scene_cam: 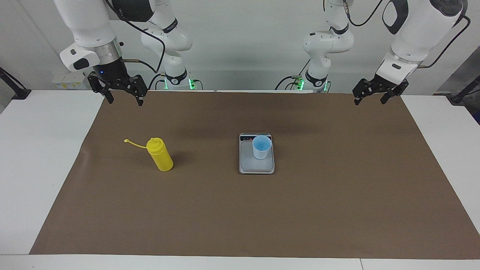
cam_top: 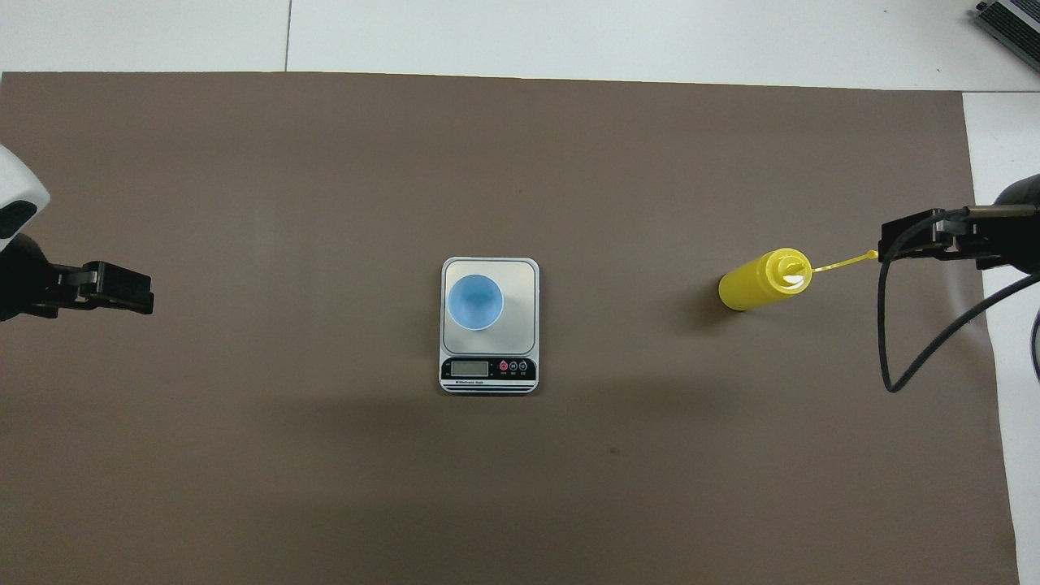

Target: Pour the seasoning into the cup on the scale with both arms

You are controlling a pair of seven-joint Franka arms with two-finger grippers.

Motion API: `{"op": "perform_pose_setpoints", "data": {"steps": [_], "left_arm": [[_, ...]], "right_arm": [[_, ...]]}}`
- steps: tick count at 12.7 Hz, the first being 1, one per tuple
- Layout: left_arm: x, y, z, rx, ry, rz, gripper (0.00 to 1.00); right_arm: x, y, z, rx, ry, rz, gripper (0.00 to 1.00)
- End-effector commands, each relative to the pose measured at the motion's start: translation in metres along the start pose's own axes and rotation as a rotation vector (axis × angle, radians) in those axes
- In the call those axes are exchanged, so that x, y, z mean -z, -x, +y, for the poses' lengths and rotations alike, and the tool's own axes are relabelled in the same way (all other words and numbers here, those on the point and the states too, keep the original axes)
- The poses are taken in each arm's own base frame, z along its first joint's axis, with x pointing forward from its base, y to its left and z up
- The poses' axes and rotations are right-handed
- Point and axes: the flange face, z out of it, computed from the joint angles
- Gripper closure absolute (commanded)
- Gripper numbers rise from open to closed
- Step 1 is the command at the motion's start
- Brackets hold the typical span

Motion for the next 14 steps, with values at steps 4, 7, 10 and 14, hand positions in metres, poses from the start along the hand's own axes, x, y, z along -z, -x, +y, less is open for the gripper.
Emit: {"op": "perform_pose_setpoints", "data": {"steps": [4,7,10,14], "left_arm": [[-0.0002,0.0082,-0.0046,-0.004,-0.008,-0.003,0.00],[-0.0002,0.0082,-0.0046,-0.002,-0.008,-0.003,0.00],[-0.0006,0.0088,-0.0030,-0.005,-0.009,-0.008,0.00],[0.0010,0.0086,-0.0030,-0.004,-0.008,-0.003,0.00]], "right_arm": [[-0.0024,-0.0006,-0.0008,-0.020,0.008,-0.014,0.00],[-0.0059,0.0018,-0.0039,-0.024,0.005,-0.022,0.00],[-0.0076,0.0039,-0.0037,-0.025,0.007,-0.026,0.00],[-0.0086,0.0047,-0.0029,-0.017,0.008,-0.028,0.00]]}}
